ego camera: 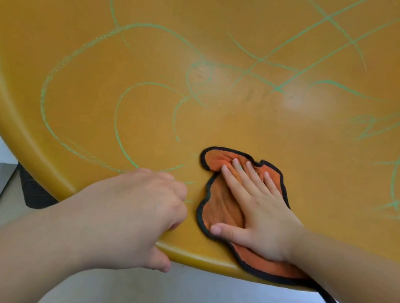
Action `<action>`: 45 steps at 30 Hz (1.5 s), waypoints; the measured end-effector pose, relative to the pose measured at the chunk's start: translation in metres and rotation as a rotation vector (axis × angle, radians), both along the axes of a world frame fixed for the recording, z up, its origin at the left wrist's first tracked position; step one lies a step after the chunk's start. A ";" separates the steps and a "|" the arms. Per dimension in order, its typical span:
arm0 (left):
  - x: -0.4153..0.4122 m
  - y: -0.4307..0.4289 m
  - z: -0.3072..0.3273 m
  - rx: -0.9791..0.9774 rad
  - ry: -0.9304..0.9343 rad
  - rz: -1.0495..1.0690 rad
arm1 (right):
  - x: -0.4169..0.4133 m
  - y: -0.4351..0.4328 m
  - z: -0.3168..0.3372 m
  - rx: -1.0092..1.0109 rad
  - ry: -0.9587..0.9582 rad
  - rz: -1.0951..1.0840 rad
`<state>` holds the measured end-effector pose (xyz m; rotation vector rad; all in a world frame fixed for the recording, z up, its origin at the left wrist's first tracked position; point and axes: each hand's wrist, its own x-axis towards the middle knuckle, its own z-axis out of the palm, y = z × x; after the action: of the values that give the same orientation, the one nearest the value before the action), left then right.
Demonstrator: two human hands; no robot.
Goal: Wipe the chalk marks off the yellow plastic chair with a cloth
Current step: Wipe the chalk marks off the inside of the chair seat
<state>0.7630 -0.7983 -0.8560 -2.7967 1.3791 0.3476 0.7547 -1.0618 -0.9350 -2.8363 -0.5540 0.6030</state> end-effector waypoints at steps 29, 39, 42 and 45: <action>0.016 0.096 0.041 -0.274 -0.648 0.678 | 0.083 0.059 -0.010 0.029 -0.120 -0.156; 0.017 0.100 0.041 -0.397 -0.566 0.617 | 0.093 0.098 -0.005 0.117 -0.127 -0.209; 0.020 0.101 0.038 -0.463 -0.568 0.577 | 0.024 0.083 0.007 0.110 -0.010 -0.054; 0.022 0.099 0.037 -0.510 -0.582 0.579 | 0.008 0.064 0.011 0.091 0.052 0.056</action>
<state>0.7852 -0.6990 -0.8194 -3.2234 0.5726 -0.8836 0.7629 -0.9977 -0.9240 -2.7205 -0.6371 0.6423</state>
